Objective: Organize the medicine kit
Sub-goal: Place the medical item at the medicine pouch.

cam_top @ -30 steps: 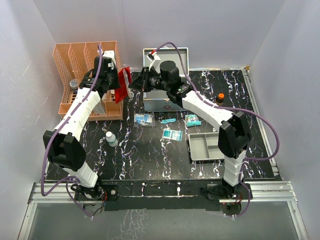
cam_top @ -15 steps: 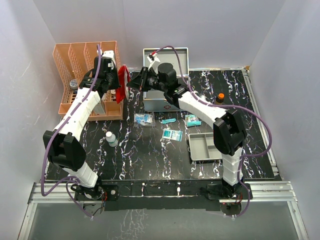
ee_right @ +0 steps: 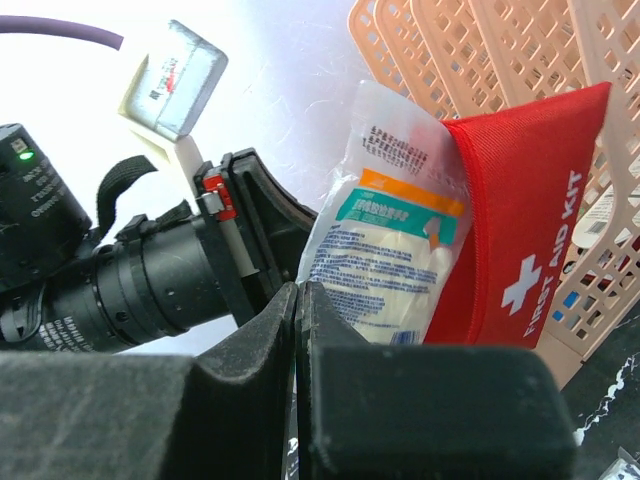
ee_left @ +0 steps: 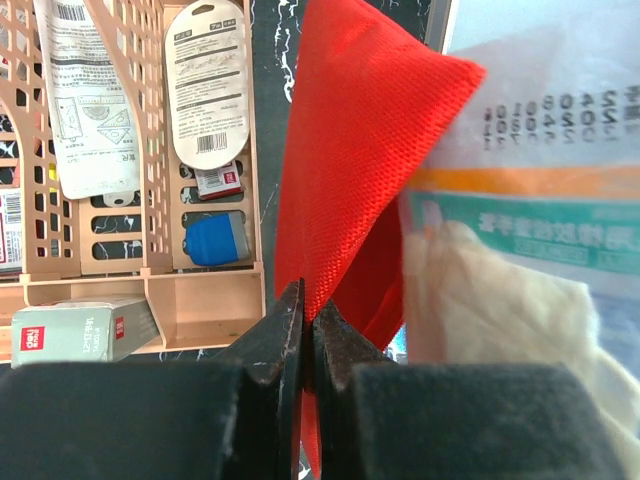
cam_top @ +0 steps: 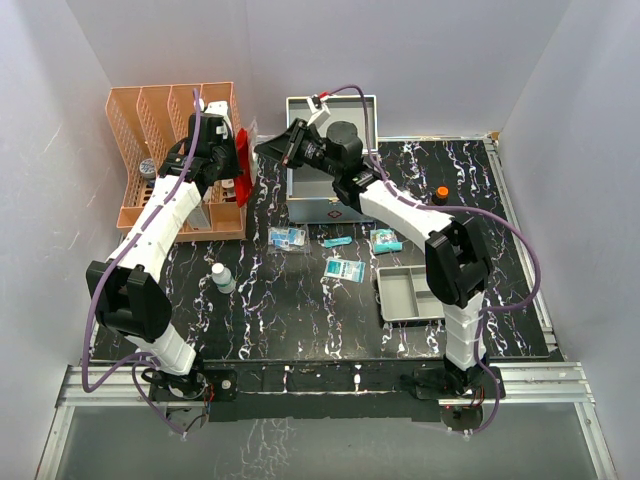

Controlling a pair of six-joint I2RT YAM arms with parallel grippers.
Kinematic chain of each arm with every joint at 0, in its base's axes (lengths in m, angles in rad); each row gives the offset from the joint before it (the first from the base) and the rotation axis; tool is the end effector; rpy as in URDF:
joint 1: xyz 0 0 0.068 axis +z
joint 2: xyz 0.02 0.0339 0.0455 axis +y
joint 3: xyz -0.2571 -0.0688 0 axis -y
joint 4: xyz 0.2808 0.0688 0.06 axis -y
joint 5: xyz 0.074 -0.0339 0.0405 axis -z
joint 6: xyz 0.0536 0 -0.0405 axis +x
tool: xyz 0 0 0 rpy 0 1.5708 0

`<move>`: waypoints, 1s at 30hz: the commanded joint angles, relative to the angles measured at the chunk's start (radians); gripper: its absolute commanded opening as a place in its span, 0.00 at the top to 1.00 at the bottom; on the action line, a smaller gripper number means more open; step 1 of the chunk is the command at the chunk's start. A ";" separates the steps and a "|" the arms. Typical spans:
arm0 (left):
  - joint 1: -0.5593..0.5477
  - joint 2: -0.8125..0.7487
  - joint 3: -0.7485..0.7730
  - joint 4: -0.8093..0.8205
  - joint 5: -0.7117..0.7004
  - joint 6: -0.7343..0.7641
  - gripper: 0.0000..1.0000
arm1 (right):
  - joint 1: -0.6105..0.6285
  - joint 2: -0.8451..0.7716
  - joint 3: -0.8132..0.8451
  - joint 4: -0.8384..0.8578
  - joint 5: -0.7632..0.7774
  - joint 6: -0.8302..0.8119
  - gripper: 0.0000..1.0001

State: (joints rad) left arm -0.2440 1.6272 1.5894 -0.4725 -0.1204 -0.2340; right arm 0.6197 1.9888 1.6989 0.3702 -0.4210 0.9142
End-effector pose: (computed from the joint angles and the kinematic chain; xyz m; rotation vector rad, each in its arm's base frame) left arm 0.4172 -0.0972 0.3574 -0.0631 2.0804 -0.1669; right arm 0.4213 0.3275 0.3356 -0.1369 1.7014 1.5064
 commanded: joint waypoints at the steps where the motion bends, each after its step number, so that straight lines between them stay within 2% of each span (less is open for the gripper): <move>1: 0.003 -0.029 0.024 0.000 0.017 -0.019 1.00 | -0.003 0.018 0.011 0.096 0.002 0.034 1.00; 21: 0.004 -0.018 0.043 0.009 0.060 -0.071 1.00 | -0.003 0.066 -0.020 0.170 0.018 0.060 1.00; 30: 0.003 -0.012 0.062 0.012 0.075 -0.084 1.00 | -0.004 0.086 -0.040 0.152 0.017 0.024 1.00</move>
State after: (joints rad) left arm -0.2440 1.6283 1.6070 -0.4713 -0.0662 -0.3012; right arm 0.6193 2.0712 1.6569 0.4568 -0.4168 0.9680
